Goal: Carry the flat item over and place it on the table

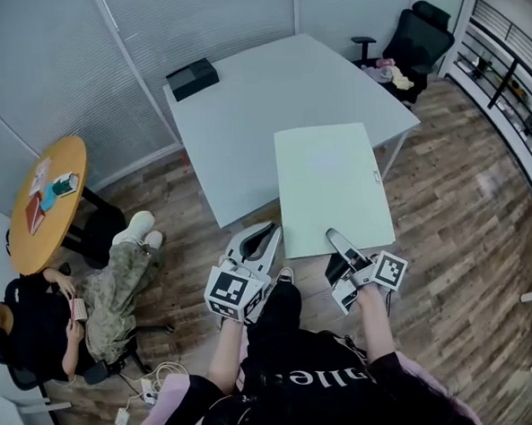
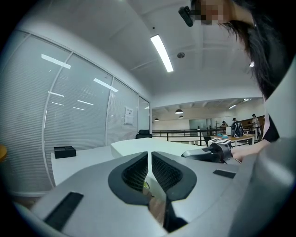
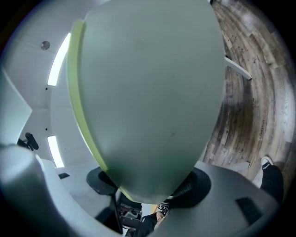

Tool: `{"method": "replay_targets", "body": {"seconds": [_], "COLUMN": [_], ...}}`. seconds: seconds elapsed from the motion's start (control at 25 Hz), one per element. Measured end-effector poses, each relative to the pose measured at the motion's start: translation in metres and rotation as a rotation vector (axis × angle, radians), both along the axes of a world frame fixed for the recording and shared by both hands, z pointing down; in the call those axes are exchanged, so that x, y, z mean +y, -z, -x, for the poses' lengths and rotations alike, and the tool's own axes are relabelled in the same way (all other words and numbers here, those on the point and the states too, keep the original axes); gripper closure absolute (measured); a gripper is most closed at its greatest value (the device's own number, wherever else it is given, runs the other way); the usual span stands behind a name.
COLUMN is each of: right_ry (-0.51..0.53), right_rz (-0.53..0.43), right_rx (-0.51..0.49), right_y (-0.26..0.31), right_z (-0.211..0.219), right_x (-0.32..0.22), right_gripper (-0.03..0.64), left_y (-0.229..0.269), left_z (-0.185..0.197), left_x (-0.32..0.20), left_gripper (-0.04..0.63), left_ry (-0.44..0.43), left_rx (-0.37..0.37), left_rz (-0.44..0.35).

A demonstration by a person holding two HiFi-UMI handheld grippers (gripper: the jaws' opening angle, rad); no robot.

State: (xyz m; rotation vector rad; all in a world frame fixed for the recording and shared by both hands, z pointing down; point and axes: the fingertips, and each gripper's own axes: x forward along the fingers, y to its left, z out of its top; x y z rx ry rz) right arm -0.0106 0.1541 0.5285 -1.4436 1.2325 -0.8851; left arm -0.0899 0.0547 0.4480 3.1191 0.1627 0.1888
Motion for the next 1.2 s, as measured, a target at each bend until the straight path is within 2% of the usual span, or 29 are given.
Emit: {"method": "replay_targets", "body": {"seconds": [0.28, 0.6, 0.88, 1.2], "right_ry": [-0.006, 0.005, 0.011, 0.011], "right_rz": [0.032, 0.08, 0.116, 0.126], "right_rx": [-0.031, -0.052, -0.061, -0.061], "right_y": [-0.004, -0.006, -0.01, -0.013], "right_z": [-0.064, -0.12, -0.155, -0.179], "right_x": [-0.051, -0.115, -0.165, -0.196], "right_gripper": [0.325, 0.325, 0.325, 0.324], "left_y": [0.001, -0.003, -0.012, -0.022], "left_z": [-0.072, -0.128, -0.163, -0.178], "left_x": [-0.065, -0.135, -0.188, -0.219], "left_gripper": [0.555, 0.555, 0.555, 0.555], "left_ry": [-0.003, -0.003, -0.008, -0.001], "left_rx": [-0.01, -0.019, -0.031, -0.035], "left_rz": [-0.014, 0.005, 0.032, 0.054]}}
